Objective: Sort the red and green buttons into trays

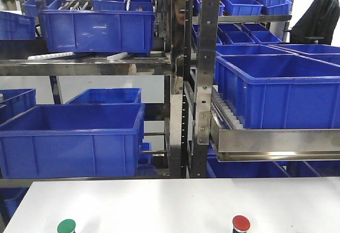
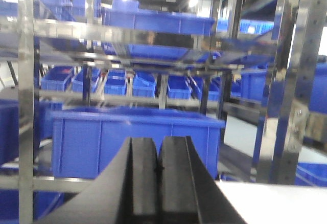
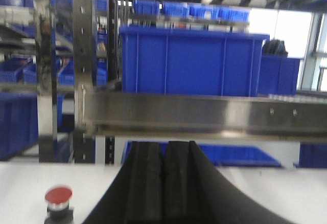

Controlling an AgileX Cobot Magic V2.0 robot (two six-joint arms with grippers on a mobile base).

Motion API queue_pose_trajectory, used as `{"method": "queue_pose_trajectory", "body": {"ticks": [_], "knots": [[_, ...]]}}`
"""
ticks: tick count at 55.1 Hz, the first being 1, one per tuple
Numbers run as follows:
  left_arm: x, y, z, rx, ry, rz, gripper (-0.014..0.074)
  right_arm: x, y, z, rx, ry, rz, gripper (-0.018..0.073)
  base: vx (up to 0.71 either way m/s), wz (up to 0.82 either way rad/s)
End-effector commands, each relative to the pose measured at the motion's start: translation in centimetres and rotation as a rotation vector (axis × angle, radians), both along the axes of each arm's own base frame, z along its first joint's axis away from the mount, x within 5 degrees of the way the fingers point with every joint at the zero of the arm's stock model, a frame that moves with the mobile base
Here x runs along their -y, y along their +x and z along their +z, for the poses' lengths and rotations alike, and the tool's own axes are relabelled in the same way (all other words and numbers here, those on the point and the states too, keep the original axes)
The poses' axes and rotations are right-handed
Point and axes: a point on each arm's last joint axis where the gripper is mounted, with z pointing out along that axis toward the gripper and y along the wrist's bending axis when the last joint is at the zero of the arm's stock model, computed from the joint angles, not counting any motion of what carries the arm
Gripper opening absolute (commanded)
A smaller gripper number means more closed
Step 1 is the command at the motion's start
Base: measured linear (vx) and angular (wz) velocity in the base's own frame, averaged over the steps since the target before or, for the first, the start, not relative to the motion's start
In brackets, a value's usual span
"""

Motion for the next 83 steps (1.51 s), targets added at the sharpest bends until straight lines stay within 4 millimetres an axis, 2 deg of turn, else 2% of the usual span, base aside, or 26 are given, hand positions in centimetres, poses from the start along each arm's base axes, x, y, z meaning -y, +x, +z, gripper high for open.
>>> {"method": "queue_pose_trajectory", "body": {"ticks": [1, 9, 19, 24, 29, 39, 49, 55, 62, 69, 74, 83], "knots": [[-0.2, -0.6, 1.9, 0.152, -0.013, 0.018, -0.0006, -0.1, -0.3, 1.2, 0.169, -0.028, 0.007, -0.0012, 0.00, 0.00], [-0.2, -1.0, 3.6, 0.208, -0.014, 0.019, -0.0006, -0.2, -0.8, 3.2, 0.256, -0.030, 0.011, -0.0012, 0.00, 0.00], [-0.1, -1.9, 7.9, 0.246, 0.008, 0.010, -0.0004, -0.1, -1.2, 7.6, 0.240, -0.029, 0.000, -0.0012, 0.00, 0.00], [0.0, -1.6, 9.7, 0.222, 0.047, 0.011, -0.0001, -0.1, -0.7, 9.3, 0.204, -0.025, -0.004, -0.0010, 0.00, 0.00], [0.0, -0.6, 10.4, 0.180, 0.054, 0.011, 0.0007, 0.0, 0.1, 9.9, 0.151, -0.021, -0.006, -0.0008, 0.00, 0.00], [0.1, 2.0, 9.6, 0.033, 0.058, 0.004, 0.0048, 0.2, 2.1, 9.2, 0.028, -0.008, -0.007, 0.0003, 0.00, 0.00], [0.2, 3.6, 8.7, -0.067, 0.062, 0.000, 0.0174, 0.3, 3.5, 8.5, -0.052, 0.001, -0.007, 0.0055, 0.00, 0.00], [0.2, 4.5, 8.1, -0.130, 0.091, 0.000, 0.0327, 0.4, 4.3, 7.9, -0.109, 0.005, -0.007, 0.0137, 0.00, 0.00], [0.2, 5.0, 7.9, -0.152, 0.084, 0.000, 0.0452, 0.5, 5.2, 7.3, -0.167, 0.009, -0.007, 0.0249, 0.00, 0.00], [0.2, 5.6, 7.5, -0.194, 0.085, -0.003, 0.0516, 0.5, 6.1, 6.6, -0.221, 0.010, -0.007, 0.0375, 0.00, 0.00], [0.3, 6.4, 6.5, -0.287, 0.087, -0.012, 0.0551, 0.6, 6.8, 6.2, -0.251, 0.013, -0.006, 0.0440, 0.00, 0.00], [0.7, 8.2, 5.1, -0.407, 0.094, -0.040, 0.0572, 0.6, 7.9, 5.8, -0.268, 0.015, -0.001, 0.0470, 0.00, 0.00]]}}
